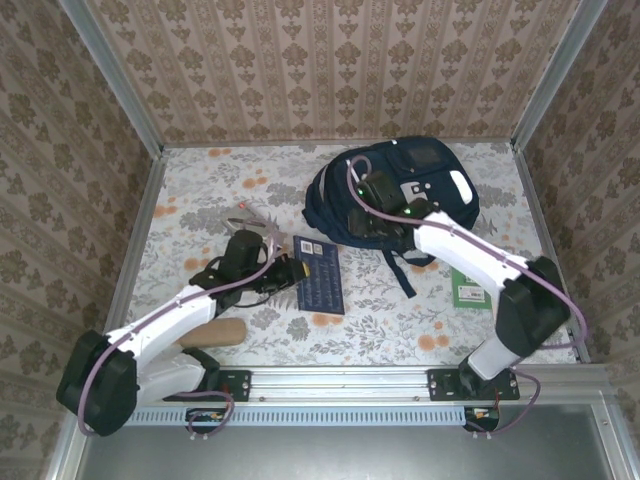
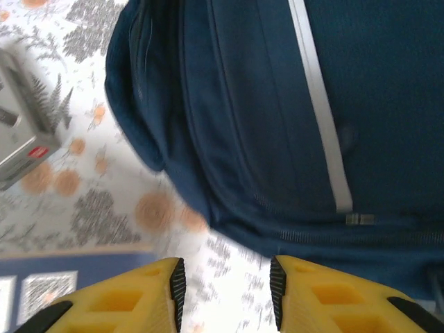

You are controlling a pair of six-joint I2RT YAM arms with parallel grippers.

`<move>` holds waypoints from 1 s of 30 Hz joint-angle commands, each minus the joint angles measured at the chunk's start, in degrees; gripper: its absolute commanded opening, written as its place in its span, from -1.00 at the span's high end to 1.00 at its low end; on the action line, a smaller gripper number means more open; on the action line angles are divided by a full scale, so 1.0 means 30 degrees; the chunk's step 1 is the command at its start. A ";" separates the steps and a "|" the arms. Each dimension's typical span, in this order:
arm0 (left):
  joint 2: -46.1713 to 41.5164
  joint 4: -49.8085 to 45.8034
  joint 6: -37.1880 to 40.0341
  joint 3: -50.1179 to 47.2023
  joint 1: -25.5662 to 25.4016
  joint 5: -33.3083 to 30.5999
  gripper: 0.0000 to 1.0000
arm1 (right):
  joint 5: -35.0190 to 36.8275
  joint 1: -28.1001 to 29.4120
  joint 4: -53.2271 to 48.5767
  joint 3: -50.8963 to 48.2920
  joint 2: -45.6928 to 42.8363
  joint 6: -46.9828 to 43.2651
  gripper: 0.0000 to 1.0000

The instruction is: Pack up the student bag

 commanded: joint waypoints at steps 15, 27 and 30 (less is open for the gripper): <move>-0.0914 -0.1673 0.1511 0.1190 0.2280 0.0811 1.00 | 0.2076 -0.1028 -0.3154 0.9835 1.0213 -0.4362 0.12; 0.0618 -0.0480 0.1896 0.2394 0.3674 0.1555 1.00 | 0.1648 -0.1533 -0.4024 1.0713 0.8977 -0.4333 1.00; 0.1392 0.0064 0.1870 0.2853 0.3962 0.1346 1.00 | 0.1292 -0.1534 -0.4191 1.0879 0.7518 -0.4253 1.00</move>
